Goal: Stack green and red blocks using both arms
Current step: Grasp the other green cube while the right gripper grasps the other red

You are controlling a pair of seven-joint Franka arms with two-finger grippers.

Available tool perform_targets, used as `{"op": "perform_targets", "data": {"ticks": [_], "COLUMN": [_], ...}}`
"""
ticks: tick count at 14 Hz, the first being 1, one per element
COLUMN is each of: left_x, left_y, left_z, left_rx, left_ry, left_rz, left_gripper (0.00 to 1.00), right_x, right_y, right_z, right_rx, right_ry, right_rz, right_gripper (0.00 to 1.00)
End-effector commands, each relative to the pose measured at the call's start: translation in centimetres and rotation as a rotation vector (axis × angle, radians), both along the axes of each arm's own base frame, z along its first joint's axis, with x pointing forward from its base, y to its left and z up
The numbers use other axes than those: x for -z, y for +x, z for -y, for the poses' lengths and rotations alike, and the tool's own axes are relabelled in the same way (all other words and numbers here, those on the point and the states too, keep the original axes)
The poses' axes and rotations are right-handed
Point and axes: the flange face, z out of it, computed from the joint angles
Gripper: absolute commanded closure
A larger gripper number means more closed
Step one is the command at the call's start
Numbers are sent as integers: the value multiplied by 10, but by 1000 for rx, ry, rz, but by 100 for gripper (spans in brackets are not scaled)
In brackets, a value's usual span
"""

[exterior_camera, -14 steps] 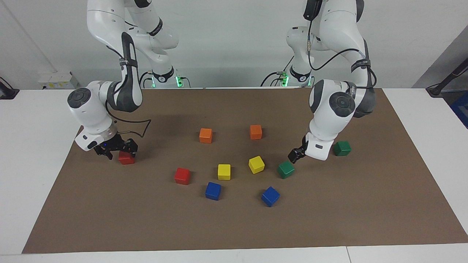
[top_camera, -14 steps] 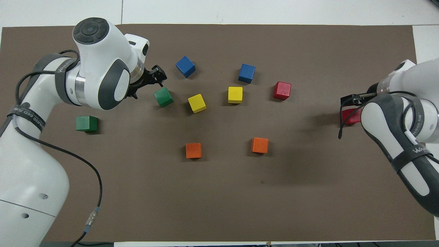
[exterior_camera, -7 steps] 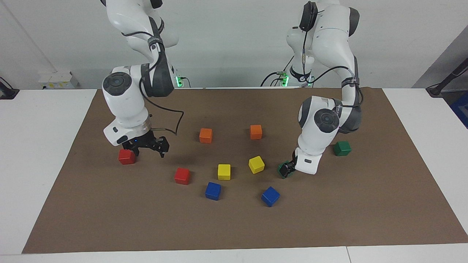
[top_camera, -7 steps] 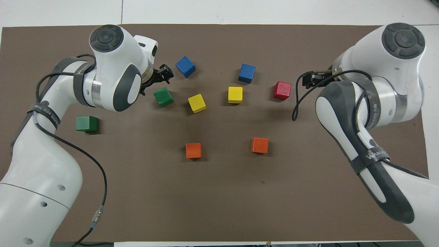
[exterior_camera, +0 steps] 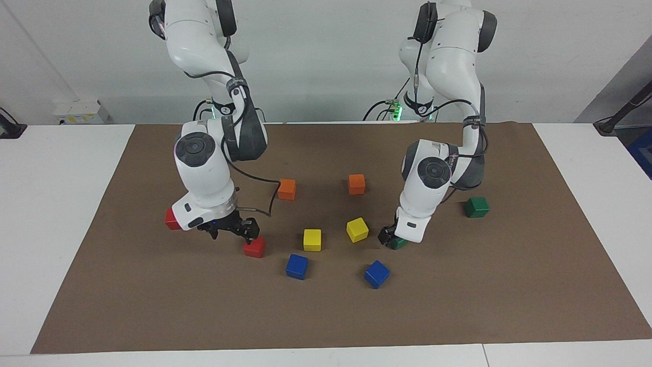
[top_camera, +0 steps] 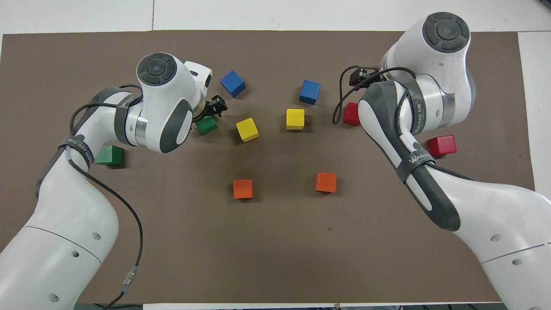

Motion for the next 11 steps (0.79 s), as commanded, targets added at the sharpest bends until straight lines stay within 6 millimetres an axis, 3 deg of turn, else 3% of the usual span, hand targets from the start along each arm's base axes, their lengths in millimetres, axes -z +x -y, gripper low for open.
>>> {"op": "perform_targets", "data": {"ticks": [1, 2, 3, 6, 11], "left_x": [-3, -3, -3, -10, -66], "left_y": [-11, -12, -14, -18, -11], "left_z": [-3, -3, -4, -3, -27], "left_rx": [-4, -18, -19, -23, -40], "left_ry": [16, 17, 23, 43, 52], "left_rz": [22, 7, -10, -57, -85], "left_gripper": [11, 62, 99, 100, 100], "right_x": [11, 12, 17, 36, 76], "right_y": [6, 7, 8, 2, -24], "right_z": [-20, -27, -31, -30, -23], "right_rx": [37, 45, 50, 45, 25], "right_ry": [23, 28, 33, 29, 32], "right_rz": [10, 28, 40, 30, 43], "right_gripper": [0, 0, 0, 0, 0]}}
